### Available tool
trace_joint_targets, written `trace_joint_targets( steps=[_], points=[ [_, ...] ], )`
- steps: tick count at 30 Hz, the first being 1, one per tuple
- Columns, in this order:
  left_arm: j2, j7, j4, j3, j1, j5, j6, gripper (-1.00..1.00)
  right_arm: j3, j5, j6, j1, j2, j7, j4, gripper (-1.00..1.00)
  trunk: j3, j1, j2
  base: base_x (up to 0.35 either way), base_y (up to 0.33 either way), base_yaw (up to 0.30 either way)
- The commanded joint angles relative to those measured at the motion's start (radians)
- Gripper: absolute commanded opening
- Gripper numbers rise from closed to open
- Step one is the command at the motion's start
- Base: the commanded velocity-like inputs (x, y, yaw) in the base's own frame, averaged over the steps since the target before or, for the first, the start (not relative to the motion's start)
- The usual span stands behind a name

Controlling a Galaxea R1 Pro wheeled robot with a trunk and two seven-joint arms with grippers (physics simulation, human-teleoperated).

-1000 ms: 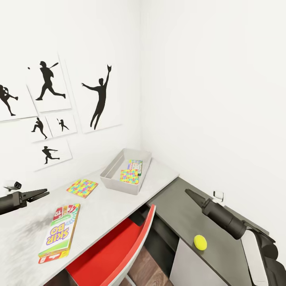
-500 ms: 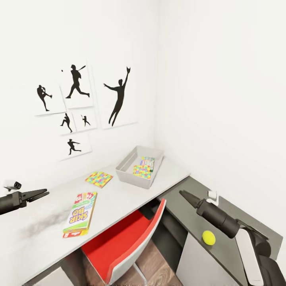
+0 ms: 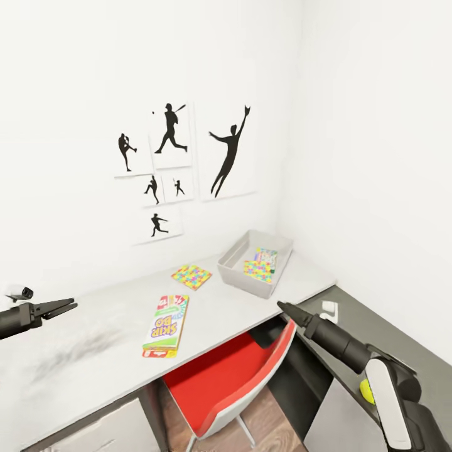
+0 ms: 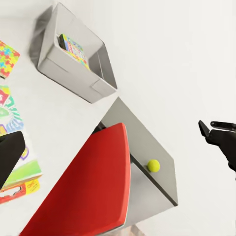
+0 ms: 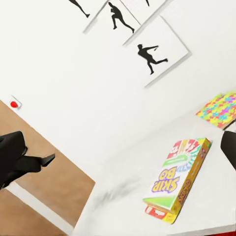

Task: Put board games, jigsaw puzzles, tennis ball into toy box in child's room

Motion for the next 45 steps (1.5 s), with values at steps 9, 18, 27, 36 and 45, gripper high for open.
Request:
trace_joint_targets(
  steps=[9,18,27,36,45],
  points=[
    [0.000,-0.004,0.001,0.000,-0.001,-0.001,0.009,1.00,0.007,-0.005,0.007,-0.005,0.000,-0.025,0.000,1.00,-0.007,0.001,-0.002,0.000,0.029,0.285],
    [0.000,-0.004,0.001,0.000,-0.001,-0.001,0.009,1.00,0.007,-0.005,0.008,-0.006,-0.002,-0.027,0.001,1.00,-0.015,0.001,-0.002,0.056,0.138,0.270],
    [0.000,-0.004,0.001,0.000,-0.001,-0.001,0.009,1.00,0.007,-0.005,0.009,-0.006,-0.005,-0.027,0.001,1.00,-0.022,0.001,-0.002,0.044,0.065,0.265],
    [0.000,-0.004,0.001,0.000,-0.001,-0.001,0.009,1.00,0.007,-0.005,0.007,-0.007,-0.008,-0.027,0.005,1.00,-0.030,0.001,-0.002,0.122,0.085,0.257],
    [0.000,-0.004,0.001,0.000,-0.001,-0.001,0.009,1.00,0.006,-0.005,0.005,-0.007,-0.011,-0.026,0.006,1.00,-0.036,0.001,-0.002,0.172,0.042,0.137]
  ],
)
